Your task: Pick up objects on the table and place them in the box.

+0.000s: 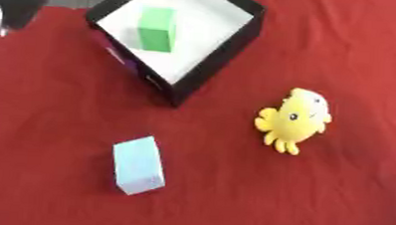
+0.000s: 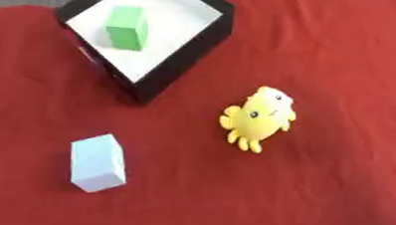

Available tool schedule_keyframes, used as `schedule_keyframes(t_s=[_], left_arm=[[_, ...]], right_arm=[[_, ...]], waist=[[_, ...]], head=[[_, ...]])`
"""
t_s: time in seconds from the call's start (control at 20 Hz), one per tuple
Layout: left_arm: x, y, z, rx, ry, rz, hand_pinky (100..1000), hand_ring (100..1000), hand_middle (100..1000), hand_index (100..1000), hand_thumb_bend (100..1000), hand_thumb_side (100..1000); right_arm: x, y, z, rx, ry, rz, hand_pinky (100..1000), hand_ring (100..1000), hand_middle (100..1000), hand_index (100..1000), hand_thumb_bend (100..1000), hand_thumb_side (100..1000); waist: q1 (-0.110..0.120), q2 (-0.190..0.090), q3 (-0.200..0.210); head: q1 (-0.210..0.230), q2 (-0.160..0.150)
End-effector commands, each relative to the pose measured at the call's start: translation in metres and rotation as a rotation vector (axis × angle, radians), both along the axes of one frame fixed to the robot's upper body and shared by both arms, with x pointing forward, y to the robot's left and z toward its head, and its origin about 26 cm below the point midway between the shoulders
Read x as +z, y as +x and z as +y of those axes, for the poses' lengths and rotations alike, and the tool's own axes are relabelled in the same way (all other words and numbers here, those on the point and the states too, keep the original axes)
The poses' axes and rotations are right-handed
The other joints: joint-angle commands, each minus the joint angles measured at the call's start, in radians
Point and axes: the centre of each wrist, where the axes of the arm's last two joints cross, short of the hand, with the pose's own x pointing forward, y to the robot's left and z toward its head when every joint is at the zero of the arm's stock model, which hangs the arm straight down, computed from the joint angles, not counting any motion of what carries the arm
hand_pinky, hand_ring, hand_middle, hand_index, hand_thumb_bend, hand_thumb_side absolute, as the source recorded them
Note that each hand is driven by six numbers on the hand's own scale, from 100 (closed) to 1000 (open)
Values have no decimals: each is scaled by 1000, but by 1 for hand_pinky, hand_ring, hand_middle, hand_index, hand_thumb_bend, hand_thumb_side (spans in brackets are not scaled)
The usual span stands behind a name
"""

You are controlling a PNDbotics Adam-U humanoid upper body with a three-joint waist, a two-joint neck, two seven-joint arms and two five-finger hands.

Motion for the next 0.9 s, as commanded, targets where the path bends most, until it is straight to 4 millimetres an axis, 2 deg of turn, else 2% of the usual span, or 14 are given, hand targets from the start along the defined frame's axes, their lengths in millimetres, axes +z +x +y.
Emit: schedule_keyframes(t_s=[0.05,0.15,0.2,0.25,0.6,0.8,0.85,0.9], left_arm=[[2,-16,3,-59,169,-99,821,789,803,888,303,354],[-4,-16,4,-90,249,-133,821,791,805,890,317,362],[-6,-15,4,-103,281,-146,821,791,806,892,538,338],[-10,-15,3,-116,316,-153,821,791,806,893,309,380],[-27,-11,-1,-152,510,-163,826,797,808,894,280,467],[-30,-11,-6,-166,579,-182,838,809,814,897,315,449],[-29,-11,-9,-171,588,-190,844,815,811,896,339,404],[-29,-11,-11,-176,597,-199,844,815,811,896,342,401]], right_arm=[[10,-3,-3,-11,-38,-24,911,878,852,966,100,592],[10,-3,-3,-10,-39,-24,911,877,851,966,100,592],[10,-3,-3,-10,-40,-24,911,876,850,966,100,592],[10,-3,-3,-10,-42,-24,911,876,850,966,100,592],[8,-2,-3,-7,-49,-25,910,874,849,965,100,593],[8,-2,-2,-4,-54,-23,910,873,848,964,100,594],[7,-2,-2,-3,-55,-22,910,873,847,964,100,594],[7,-2,-2,-2,-56,-21,910,873,847,964,100,594]], waist=[[-8,-37,0],[-8,-37,0],[-8,-36,0],[-9,-36,1],[-11,-34,2],[-11,-36,3],[-11,-36,3],[-11,-37,4]], head=[[-8,-11],[-10,-11],[-11,-10],[-12,-8],[-10,-2],[-10,4],[-10,7],[-11,8]])
